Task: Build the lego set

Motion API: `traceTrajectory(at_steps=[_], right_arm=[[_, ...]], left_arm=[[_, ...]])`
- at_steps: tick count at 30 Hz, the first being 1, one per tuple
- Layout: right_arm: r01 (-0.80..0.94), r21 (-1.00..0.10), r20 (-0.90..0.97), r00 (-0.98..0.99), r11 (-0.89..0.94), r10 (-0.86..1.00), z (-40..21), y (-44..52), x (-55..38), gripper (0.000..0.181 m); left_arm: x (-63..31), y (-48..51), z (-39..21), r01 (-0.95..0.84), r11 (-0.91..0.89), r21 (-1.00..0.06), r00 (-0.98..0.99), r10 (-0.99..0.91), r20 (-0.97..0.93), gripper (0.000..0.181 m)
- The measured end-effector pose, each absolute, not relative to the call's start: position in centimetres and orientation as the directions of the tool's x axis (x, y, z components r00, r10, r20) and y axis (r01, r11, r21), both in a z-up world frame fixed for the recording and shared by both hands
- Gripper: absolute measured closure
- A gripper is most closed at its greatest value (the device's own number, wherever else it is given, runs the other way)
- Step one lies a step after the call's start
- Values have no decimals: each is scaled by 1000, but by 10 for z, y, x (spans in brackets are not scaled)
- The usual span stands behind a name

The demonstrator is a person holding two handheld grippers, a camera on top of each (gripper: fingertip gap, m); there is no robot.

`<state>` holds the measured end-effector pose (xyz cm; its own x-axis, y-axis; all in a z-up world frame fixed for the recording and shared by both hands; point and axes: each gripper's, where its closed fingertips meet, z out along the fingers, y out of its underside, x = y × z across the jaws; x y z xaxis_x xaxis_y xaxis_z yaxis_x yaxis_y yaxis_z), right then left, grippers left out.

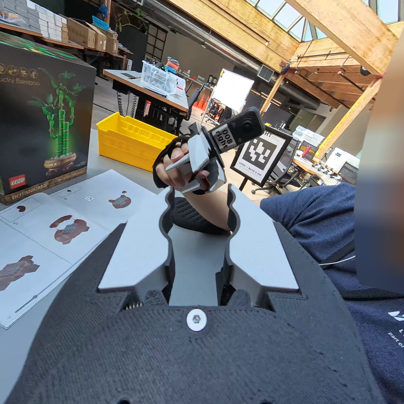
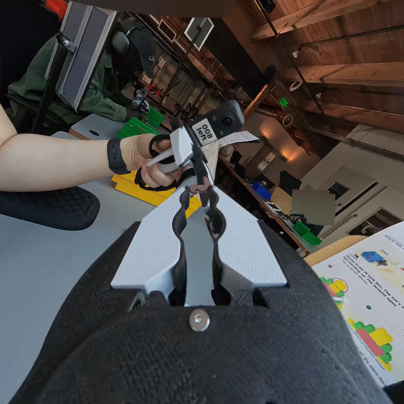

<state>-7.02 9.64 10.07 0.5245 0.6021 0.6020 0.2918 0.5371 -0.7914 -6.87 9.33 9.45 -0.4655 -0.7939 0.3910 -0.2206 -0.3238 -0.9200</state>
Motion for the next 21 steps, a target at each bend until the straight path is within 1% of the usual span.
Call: traceTrajectory(at_steps=[2,4,7,10,12,14,17,19,21], right_arm=[[351,-771,631,533,531,564,113,95,-52,164],[374,-776,628,538,508,562,129,84,-23,164],[380,-822,568,611,425,551,144,68,42,164],[462,-831,556,695,308,456,134,65,111,164],[537,-822,561,712,187,422,113,63,144,164],[577,-817,522,721,24,455,82,61,167,164],[550,-803,357,752,-229,554,29,51,186,164],[525,-760,245,777,-382,579,-8,47,198,164],[496,-719,156,798,-487,582,-36,46,207,164]], left_arm=[[-68,100,90,-238,-310,-921,-422,-821,385,135],[-74,109,94,-208,-307,-929,-382,-849,366,137],[-89,122,111,-124,-314,-941,-349,-874,338,140],[-103,126,125,-57,-315,-947,-345,-884,315,145],[-106,127,126,-56,-304,-951,-328,-894,305,145],[-107,127,123,-73,-286,-956,-308,-905,294,144],[-106,126,121,-86,-268,-960,-292,-914,281,143],[-105,123,120,-97,-267,-959,-290,-914,283,143],[-103,119,119,-110,-260,-959,-293,-914,281,143]])
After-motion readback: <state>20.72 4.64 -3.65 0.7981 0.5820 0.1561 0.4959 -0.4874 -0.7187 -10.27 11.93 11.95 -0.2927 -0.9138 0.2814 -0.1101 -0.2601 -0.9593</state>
